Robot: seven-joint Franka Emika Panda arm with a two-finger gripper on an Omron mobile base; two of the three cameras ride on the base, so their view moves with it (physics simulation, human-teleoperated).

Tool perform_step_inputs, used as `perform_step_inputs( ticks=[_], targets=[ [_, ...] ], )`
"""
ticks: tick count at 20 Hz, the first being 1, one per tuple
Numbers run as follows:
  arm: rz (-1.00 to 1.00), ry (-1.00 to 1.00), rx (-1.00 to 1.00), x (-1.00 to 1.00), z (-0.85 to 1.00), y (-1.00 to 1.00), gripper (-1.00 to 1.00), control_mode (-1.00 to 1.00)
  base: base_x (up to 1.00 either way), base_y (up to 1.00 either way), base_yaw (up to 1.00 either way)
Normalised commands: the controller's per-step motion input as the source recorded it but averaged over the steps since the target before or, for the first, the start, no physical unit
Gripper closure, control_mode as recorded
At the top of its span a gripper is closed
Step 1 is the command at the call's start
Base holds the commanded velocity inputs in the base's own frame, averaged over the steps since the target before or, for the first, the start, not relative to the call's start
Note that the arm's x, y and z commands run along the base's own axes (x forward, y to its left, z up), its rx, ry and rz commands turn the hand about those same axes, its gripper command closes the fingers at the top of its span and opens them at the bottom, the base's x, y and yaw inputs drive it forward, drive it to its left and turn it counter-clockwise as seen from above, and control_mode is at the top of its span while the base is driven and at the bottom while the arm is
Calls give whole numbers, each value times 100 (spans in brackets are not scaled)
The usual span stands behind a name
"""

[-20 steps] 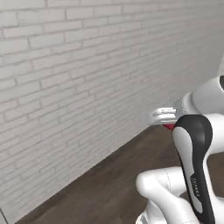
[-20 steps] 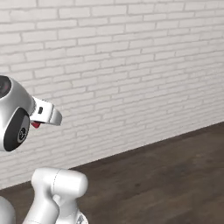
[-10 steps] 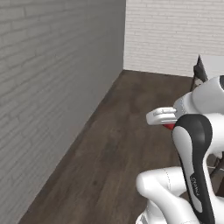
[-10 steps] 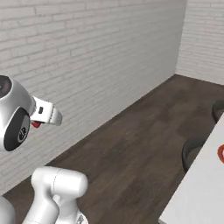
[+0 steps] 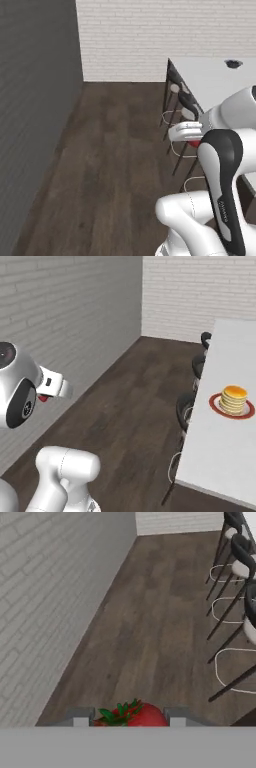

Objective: Take the strawberry from the fridge and place it on top of the pancake, located on the dining counter.

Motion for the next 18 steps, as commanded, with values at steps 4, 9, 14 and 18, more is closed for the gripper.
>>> perform_step_inputs(
  ticks=[4, 9, 14, 18],
  targets=[
    [0, 0, 0, 0, 0, 0, 100, 100, 60, 100, -34],
    [0, 0, 0, 0, 0, 0, 100, 100, 96, 76, -44],
    [0, 0, 0, 0, 0, 0, 100, 100, 100, 4, -58],
    [0, 0, 0, 0, 0, 0, 100, 100, 88, 0, -72]
  ],
)
